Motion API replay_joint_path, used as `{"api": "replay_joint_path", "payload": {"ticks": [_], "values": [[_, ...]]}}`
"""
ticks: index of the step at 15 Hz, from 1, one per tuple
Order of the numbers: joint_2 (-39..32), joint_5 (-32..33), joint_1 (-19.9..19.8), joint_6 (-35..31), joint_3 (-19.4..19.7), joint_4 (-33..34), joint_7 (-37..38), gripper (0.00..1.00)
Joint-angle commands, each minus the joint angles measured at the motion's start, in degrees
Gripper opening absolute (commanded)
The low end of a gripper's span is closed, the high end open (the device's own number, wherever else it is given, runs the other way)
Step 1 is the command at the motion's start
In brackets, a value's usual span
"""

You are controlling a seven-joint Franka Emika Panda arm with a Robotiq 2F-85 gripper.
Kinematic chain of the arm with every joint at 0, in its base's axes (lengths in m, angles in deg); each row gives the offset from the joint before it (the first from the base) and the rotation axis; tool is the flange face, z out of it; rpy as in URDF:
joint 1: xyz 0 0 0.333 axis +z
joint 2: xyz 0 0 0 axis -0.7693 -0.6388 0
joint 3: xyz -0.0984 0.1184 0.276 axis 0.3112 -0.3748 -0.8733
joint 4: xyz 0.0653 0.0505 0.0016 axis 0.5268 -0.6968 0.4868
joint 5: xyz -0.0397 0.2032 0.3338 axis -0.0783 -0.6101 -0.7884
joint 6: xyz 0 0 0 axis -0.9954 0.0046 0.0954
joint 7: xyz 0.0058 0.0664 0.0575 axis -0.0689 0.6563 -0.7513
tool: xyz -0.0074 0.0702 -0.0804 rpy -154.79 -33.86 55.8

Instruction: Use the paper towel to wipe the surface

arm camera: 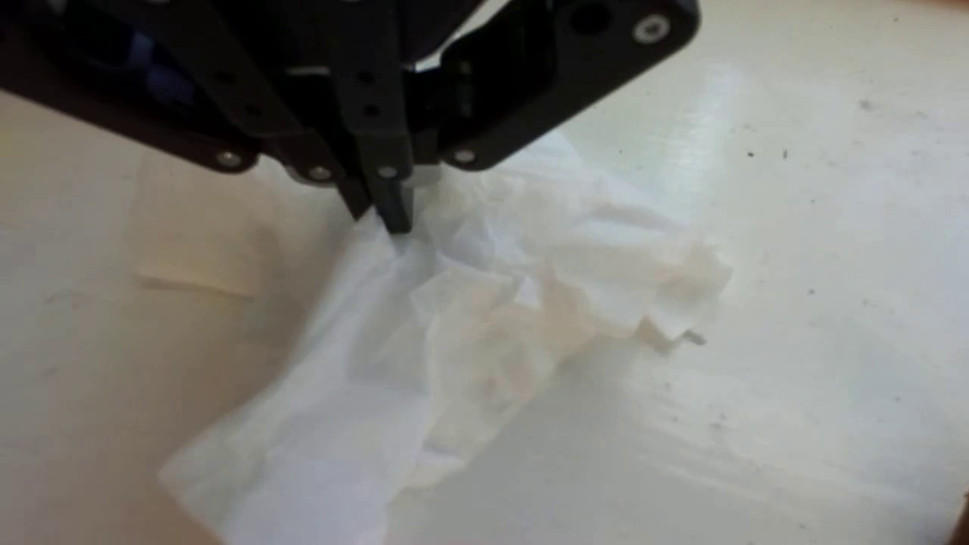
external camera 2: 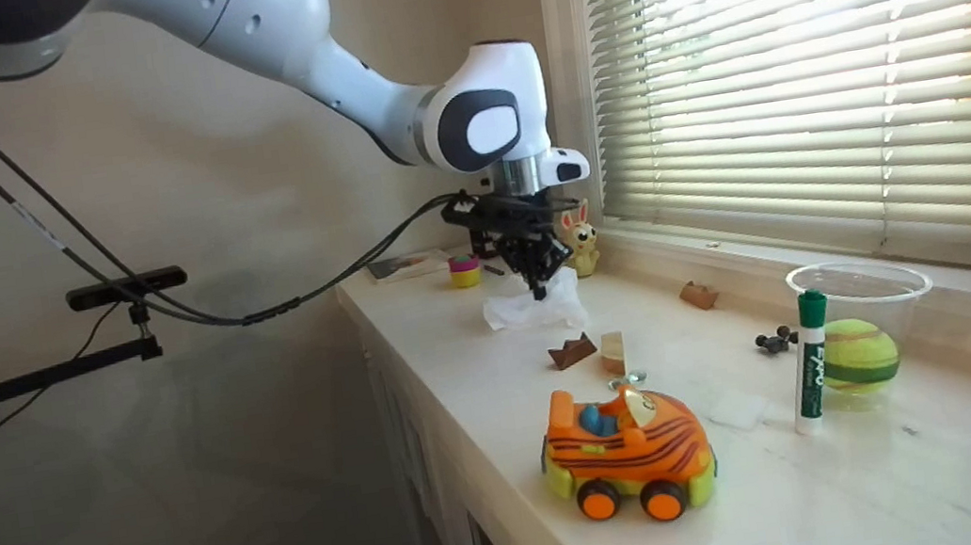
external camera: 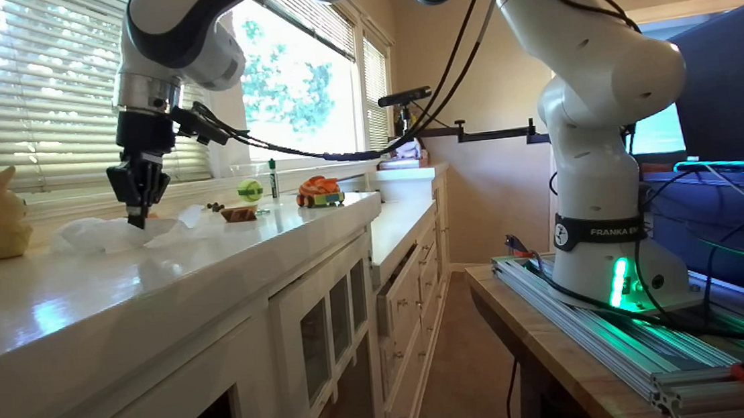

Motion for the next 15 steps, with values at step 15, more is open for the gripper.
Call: {"api": "replay_joint_path", "payload": {"ticks": [15], "values": [[3.43, -0.93, 1.32, 7.48, -1.27, -0.85, 3.17, 0.29]]}}
